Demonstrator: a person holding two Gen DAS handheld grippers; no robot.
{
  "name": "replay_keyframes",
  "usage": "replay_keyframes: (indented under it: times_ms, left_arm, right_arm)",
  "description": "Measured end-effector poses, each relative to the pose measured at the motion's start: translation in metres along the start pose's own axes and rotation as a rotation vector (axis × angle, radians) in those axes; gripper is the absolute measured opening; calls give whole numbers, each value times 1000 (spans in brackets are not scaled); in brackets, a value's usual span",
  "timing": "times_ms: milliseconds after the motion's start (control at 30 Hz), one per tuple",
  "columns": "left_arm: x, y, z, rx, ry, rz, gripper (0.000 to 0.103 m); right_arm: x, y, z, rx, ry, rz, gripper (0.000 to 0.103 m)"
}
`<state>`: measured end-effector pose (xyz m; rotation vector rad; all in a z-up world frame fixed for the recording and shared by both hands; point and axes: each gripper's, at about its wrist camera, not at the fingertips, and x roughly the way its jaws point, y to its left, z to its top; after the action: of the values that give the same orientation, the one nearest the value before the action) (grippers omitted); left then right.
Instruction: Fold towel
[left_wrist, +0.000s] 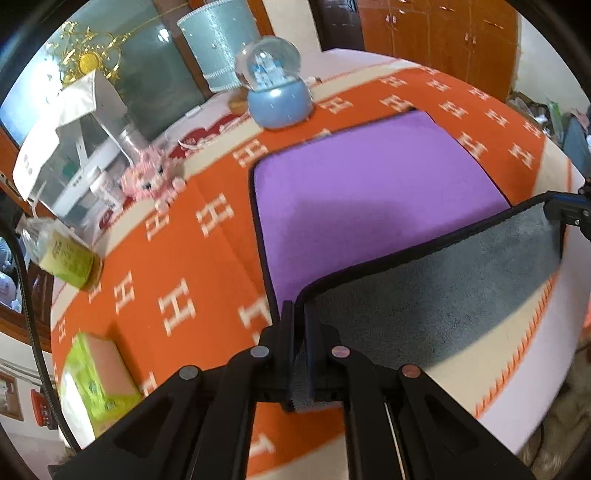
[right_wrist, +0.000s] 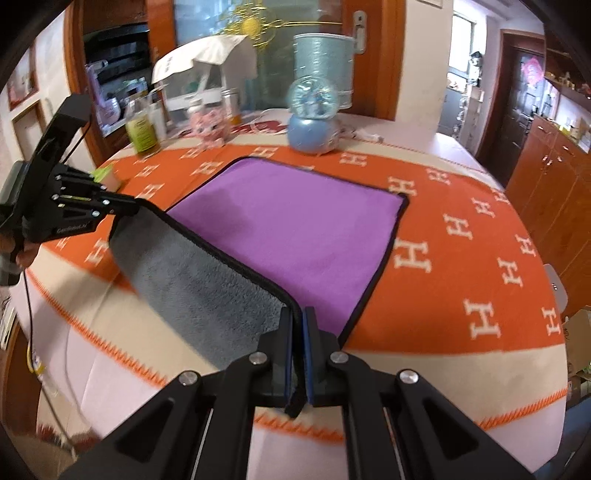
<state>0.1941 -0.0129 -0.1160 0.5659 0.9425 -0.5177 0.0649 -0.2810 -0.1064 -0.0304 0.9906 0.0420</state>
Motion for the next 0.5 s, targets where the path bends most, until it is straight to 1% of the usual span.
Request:
replay_keyframes:
  times_ms: [167, 367, 500]
  left_arm:
    - [18, 9, 35, -50, -32, 45, 3]
    - [42, 16, 73, -85, -51, 101, 3]
    - [55, 22, 96, -113, -65, 115, 3]
  right_arm:
    - [25, -22, 31, 35, -20, -37, 5]
    - [61, -51, 64, 105, -12, -60, 5]
    - [81, -67, 83, 146, -13, -82, 5]
